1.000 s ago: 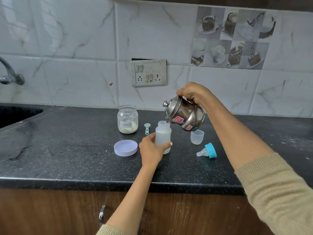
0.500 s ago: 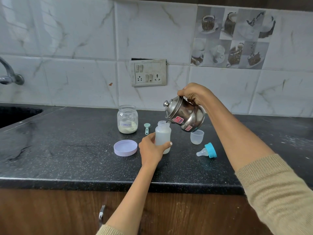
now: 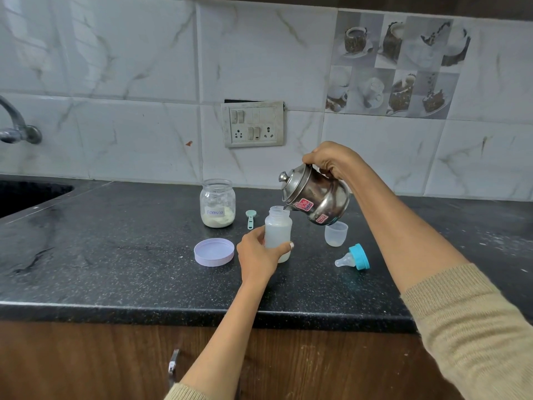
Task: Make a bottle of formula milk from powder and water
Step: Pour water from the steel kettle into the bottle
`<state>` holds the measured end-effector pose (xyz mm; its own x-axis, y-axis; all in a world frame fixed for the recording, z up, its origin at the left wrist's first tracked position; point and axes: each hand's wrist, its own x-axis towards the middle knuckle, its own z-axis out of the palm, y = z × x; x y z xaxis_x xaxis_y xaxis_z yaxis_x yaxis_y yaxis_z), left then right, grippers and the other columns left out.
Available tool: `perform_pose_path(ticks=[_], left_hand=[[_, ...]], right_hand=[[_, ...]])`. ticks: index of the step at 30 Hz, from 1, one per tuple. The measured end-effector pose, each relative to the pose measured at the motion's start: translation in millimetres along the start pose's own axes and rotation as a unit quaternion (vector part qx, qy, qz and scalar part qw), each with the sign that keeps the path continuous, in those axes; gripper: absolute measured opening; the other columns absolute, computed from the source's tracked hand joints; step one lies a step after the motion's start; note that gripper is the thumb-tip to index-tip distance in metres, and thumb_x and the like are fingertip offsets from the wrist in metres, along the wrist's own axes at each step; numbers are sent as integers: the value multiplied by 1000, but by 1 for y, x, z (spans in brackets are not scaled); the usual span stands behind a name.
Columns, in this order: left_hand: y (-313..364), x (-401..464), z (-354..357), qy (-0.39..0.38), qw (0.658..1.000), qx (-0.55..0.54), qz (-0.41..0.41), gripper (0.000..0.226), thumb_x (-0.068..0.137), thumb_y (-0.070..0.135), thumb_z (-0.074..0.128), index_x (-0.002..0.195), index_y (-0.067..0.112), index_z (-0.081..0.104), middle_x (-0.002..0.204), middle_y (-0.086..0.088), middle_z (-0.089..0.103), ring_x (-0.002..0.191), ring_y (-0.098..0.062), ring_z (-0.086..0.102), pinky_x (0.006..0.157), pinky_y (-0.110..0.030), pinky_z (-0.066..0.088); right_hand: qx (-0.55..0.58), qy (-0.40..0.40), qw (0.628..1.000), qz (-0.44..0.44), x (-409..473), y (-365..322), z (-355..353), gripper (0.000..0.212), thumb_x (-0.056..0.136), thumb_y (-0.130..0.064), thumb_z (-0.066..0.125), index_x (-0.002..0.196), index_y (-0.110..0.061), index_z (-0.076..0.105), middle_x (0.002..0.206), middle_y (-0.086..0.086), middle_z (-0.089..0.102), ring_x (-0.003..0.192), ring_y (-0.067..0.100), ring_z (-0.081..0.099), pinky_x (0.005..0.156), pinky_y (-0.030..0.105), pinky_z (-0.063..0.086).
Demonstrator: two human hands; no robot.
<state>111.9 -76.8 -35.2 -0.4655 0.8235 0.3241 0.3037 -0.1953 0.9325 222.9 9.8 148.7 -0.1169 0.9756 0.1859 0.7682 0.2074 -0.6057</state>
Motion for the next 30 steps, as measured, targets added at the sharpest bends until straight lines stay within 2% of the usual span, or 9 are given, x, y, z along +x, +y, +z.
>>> perform_pose_path(ticks=[5, 12, 16, 20, 24, 28, 30], left_hand=[[-2, 1, 1, 3, 1000, 1, -2, 60, 60, 23, 87, 115, 11, 67, 110, -3, 70, 97, -15, 64, 78, -25, 48], [-2, 1, 0, 1, 1000, -3, -2, 60, 61, 22, 86, 116, 10, 65, 112, -5, 69, 99, -16, 63, 80, -26, 49], [-2, 2, 1, 1, 1000, -1, -2, 62, 61, 23, 87, 117, 10, 65, 113, -5, 69, 100, -16, 63, 81, -26, 49], [-2, 1, 1, 1, 1000, 2, 4, 62, 61, 23, 86, 117, 10, 65, 113, -4, 69, 101, -16, 63, 81, -26, 49], [-2, 2, 1, 2, 1000, 2, 2, 62, 61, 23, 87, 118, 10, 65, 113, -4, 69, 101, -16, 63, 80, -25, 48], [-3, 2, 1, 3, 1000, 4, 3, 60, 60, 24, 87, 115, 11, 66, 112, -3, 69, 100, -17, 63, 81, -27, 50], [-3, 2, 1, 4, 1000, 6, 2, 60, 60, 24, 87, 115, 11, 66, 112, -3, 69, 100, -17, 63, 81, -28, 50]], right_hand=[[-11, -4, 1000, -3, 0, -1, -1, 15, 90, -20, 54, 83, -8, 49, 63, 5, 37, 56, 18, 36, 54, 29, 30], [-12, -2, 1000, -4, 1, -1, 0, 15, 89, -21, 55, 90, -7, 52, 64, 6, 39, 57, 18, 37, 57, 29, 32], [-8, -5, 1000, 1, 1, -1, 0, 18, 91, -24, 55, 95, -6, 54, 67, 5, 42, 60, 18, 40, 70, 31, 36], [-3, -2, 1000, 4, 1, 0, 0, 18, 91, -23, 54, 96, -6, 54, 68, 6, 43, 62, 19, 42, 65, 31, 37], [12, -2, 1000, 8, 3, 2, 1, 17, 90, -22, 55, 97, -6, 55, 73, 8, 45, 65, 20, 44, 71, 33, 38], [12, -5, 1000, 10, 4, 2, 0, 25, 91, -23, 55, 106, -4, 58, 86, 11, 51, 82, 25, 49, 74, 33, 40], [10, -5, 1000, 10, 3, 1, 0, 22, 90, -23, 55, 102, -5, 57, 78, 9, 49, 75, 24, 48, 72, 33, 39]])
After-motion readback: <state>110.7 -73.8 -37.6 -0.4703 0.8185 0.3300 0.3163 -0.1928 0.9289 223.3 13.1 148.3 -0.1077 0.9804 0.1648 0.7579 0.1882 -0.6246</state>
